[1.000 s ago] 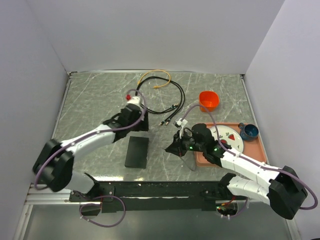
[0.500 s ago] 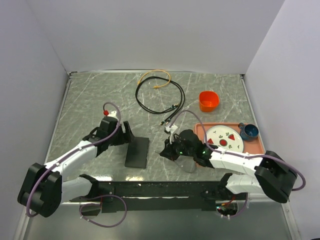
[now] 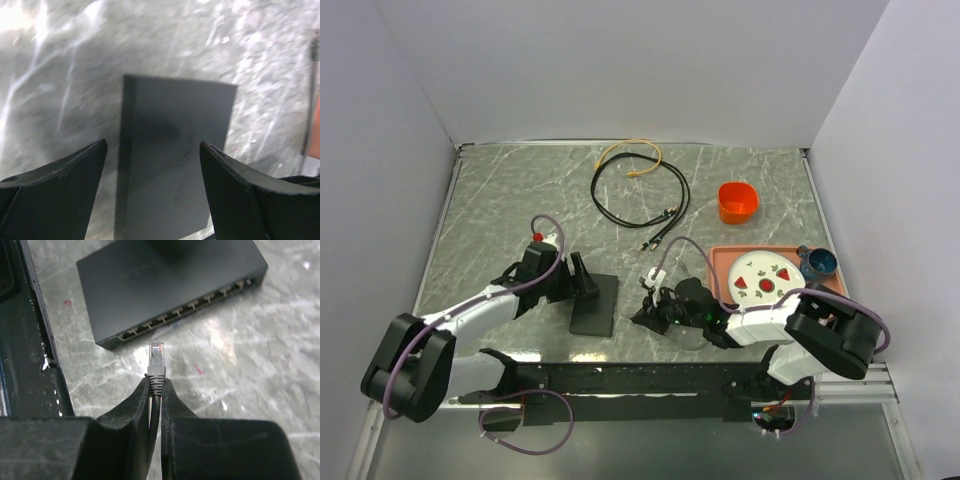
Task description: Insert the plug into the switch port
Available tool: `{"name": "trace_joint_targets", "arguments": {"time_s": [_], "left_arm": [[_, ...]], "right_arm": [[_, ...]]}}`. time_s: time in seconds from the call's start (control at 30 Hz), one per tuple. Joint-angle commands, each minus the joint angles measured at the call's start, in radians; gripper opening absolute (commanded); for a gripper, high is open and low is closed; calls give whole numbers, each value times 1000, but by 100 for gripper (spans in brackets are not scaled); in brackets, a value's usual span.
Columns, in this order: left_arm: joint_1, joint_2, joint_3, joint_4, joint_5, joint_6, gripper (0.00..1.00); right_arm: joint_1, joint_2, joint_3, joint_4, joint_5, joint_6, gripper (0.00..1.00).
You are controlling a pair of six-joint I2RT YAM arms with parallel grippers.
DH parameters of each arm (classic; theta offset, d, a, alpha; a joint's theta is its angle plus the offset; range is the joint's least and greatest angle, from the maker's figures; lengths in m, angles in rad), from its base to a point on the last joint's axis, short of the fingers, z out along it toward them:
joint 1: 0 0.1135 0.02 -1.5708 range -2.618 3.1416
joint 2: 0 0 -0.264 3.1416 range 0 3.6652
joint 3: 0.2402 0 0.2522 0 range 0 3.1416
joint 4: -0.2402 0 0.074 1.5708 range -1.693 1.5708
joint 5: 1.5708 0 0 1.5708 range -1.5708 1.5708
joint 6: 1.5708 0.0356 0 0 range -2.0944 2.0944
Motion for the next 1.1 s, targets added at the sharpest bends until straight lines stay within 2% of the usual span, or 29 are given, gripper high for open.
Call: {"name": "trace_joint_targets", "arguments": {"time_s": [0.0, 0.17, 0.53, 0.77, 0.97, 1.07], "left_arm": [[7, 54, 11, 104, 62, -10, 82], [8, 129, 32, 159, 93, -3, 80], [11, 255, 66, 249, 162, -13, 78], [16, 220, 55, 203, 134, 1, 79], [36, 169, 12, 193, 139, 1, 79], [39, 158, -9, 199, 146, 0, 79]], "right_arm": [[42, 39, -40, 207, 16, -80, 0], [60, 68, -40, 219, 50, -84, 0], [147, 212, -77, 440, 261, -62, 0], [336, 311, -26, 517, 482, -113, 0], [396, 327, -22, 551, 606, -143, 0], [410, 324, -29, 566, 620, -148, 0]]}}
